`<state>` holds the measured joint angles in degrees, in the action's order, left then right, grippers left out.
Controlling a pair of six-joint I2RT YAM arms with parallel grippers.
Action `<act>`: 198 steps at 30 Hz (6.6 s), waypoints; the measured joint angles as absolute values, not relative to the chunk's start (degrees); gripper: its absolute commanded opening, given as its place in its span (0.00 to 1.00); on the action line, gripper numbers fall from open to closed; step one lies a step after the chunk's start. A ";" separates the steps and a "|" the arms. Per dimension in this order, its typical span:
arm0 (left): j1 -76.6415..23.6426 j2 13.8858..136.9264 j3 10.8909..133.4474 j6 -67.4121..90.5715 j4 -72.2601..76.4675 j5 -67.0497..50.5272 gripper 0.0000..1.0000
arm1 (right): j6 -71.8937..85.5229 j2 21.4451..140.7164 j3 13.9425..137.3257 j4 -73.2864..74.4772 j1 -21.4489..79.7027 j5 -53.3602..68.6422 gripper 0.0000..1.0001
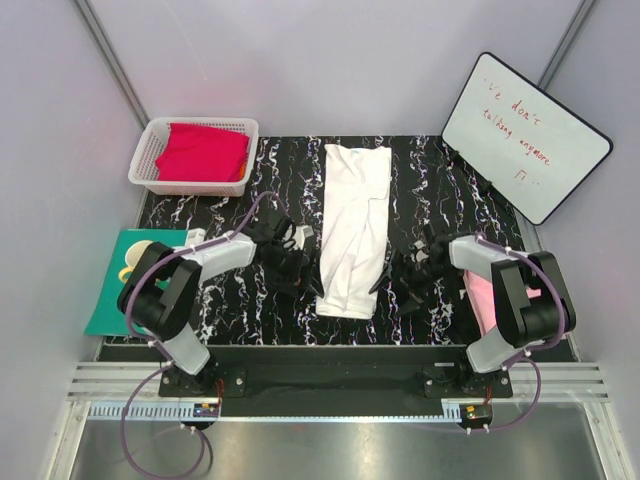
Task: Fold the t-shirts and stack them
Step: Grab the bottom of the folded rectangular tshirt with both arms
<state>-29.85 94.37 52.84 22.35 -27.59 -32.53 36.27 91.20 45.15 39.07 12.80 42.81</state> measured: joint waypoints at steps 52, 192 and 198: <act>-25.91 101.45 46.57 33.67 -21.47 -42.39 0.00 | 23.49 109.93 57.34 36.10 18.65 42.85 0.00; -28.91 102.00 61.12 26.06 -35.31 -34.30 0.99 | 24.58 105.32 80.66 58.48 27.27 26.04 0.00; -28.91 101.51 59.53 26.94 -35.20 -33.71 0.99 | 22.90 113.80 82.81 58.15 32.82 27.27 0.00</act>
